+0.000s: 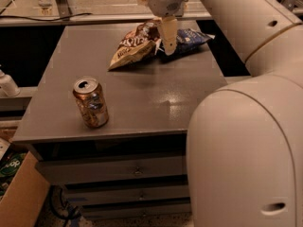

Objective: Move brown chip bag near blue chip bag

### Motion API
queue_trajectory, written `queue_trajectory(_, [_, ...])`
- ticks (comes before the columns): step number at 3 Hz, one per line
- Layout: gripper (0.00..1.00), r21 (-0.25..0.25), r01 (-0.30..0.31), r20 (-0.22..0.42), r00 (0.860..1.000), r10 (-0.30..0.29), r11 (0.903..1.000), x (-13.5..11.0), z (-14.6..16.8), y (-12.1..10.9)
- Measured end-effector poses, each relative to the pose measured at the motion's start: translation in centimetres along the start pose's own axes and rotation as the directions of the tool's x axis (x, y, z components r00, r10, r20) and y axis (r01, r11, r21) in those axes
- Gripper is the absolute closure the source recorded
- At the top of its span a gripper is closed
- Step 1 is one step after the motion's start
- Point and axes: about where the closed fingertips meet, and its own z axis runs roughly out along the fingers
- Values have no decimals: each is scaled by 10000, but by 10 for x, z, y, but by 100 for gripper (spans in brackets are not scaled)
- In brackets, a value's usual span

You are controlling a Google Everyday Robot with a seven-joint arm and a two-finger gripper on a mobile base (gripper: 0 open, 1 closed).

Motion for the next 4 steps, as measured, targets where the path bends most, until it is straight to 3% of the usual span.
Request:
queue_trajectory(1, [0,11,-1075,445,9932,1073,9942,24,-8,23])
queue_trajectory(2, [0,130,-2417,720,9681,2401,9703,59,-28,56])
queue_trajectory(3, [0,323,-3576,849,9314,3539,9333,88,-50,91])
queue_trajectory(4, [0,633,-4883,1163,8698,4795,8704,118,-74,136])
